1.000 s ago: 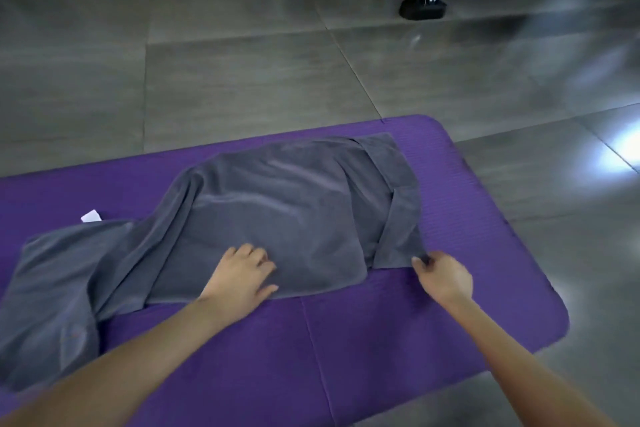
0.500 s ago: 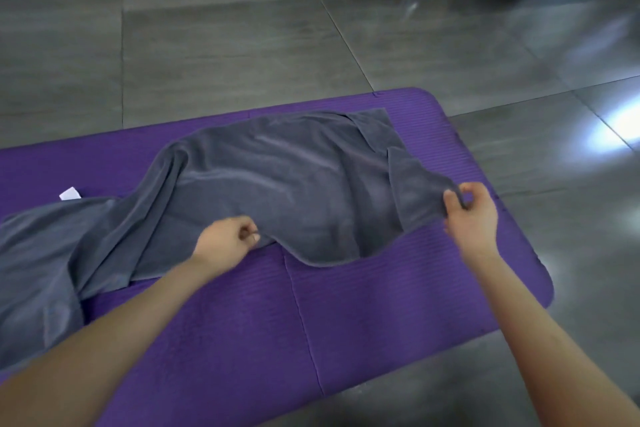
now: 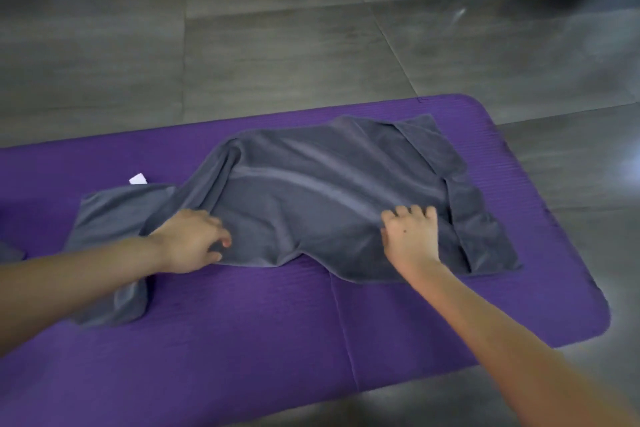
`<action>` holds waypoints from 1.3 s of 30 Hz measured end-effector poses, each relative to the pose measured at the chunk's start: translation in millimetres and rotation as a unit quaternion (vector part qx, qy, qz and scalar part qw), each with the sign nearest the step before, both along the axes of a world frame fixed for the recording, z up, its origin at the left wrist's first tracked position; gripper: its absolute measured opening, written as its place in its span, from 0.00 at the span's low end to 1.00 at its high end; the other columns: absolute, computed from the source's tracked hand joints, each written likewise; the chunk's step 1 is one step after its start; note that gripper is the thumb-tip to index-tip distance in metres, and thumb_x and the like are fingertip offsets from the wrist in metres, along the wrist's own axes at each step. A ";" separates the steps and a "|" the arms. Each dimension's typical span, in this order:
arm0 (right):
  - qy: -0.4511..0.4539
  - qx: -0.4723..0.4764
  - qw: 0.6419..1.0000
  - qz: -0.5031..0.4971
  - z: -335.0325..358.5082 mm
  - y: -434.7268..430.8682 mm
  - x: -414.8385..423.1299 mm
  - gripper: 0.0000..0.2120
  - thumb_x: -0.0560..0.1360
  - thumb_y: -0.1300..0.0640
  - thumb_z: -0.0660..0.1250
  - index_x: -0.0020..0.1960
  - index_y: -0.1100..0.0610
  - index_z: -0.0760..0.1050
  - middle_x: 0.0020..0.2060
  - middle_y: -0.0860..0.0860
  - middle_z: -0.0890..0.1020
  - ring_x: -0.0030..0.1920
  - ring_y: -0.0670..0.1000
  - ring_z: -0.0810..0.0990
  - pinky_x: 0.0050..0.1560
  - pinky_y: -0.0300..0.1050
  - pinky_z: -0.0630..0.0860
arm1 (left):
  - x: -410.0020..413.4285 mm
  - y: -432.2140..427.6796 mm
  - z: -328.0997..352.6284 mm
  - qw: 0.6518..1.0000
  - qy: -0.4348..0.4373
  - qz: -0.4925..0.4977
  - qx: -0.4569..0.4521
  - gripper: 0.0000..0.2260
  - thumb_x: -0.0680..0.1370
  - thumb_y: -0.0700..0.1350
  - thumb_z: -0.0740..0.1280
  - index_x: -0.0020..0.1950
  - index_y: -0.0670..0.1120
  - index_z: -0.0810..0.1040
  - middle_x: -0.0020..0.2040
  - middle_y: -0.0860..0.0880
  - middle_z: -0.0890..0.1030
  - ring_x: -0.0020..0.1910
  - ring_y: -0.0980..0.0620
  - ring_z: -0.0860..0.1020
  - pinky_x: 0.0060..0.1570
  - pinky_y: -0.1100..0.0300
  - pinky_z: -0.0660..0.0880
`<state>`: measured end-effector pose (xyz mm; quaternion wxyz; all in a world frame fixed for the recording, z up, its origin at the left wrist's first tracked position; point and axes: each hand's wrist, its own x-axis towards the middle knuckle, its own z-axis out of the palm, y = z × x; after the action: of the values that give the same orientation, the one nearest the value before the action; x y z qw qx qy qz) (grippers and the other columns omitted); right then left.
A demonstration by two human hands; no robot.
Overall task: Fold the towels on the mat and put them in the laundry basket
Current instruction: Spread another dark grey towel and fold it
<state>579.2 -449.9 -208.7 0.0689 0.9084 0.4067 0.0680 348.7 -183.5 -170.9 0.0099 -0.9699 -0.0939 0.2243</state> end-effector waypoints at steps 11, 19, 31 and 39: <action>0.026 0.085 0.921 0.380 -7.9 161.0 -138.2 0.09 0.64 0.49 0.76 0.40 0.49 0.80 0.34 0.46 0.79 0.35 0.51 0.77 0.44 0.47 0.72 | -195.3 51.8 16.7 0.967 0.023 0.243 0.071 0.15 0.75 0.58 0.64 0.59 0.56 0.77 0.58 0.56 0.78 0.59 0.52 0.74 0.57 0.59 0.67; 0.072 0.058 0.872 0.480 -10.9 249.7 -191.1 0.23 0.64 0.51 0.77 0.57 0.53 0.79 0.48 0.51 0.82 0.46 0.55 0.80 0.49 0.51 0.76 | -250.2 54.7 -49.7 0.980 -0.035 0.195 0.027 0.30 0.44 0.58 0.81 0.45 0.56 0.83 0.46 0.53 0.82 0.44 0.51 0.83 0.45 0.46 0.79; 0.197 -0.042 0.881 0.429 3.0 288.2 -207.6 0.06 0.73 0.51 0.68 0.48 0.48 0.82 0.58 0.45 0.78 0.61 0.49 0.70 0.62 0.47 0.58 | -249.2 61.3 -56.2 0.934 -0.189 0.292 -0.079 0.09 0.71 0.50 0.62 0.37 0.54 0.81 0.36 0.56 0.79 0.36 0.54 0.80 0.46 0.60 0.74; 0.592 0.013 0.751 0.293 132.3 261.5 -162.3 0.02 0.69 0.60 0.73 0.41 0.54 0.82 0.36 0.51 0.83 0.37 0.43 0.79 0.42 0.34 0.75 | -263.5 70.7 60.4 0.633 -0.299 0.445 -0.558 0.14 0.62 0.56 0.77 0.37 0.49 0.79 0.31 0.48 0.80 0.30 0.57 0.76 0.34 0.68 0.74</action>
<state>416.9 -188.4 -76.4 -0.2203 0.6044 0.6111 -0.4612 85.2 -112.7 -110.5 -0.6631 -0.6450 -0.3687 -0.0911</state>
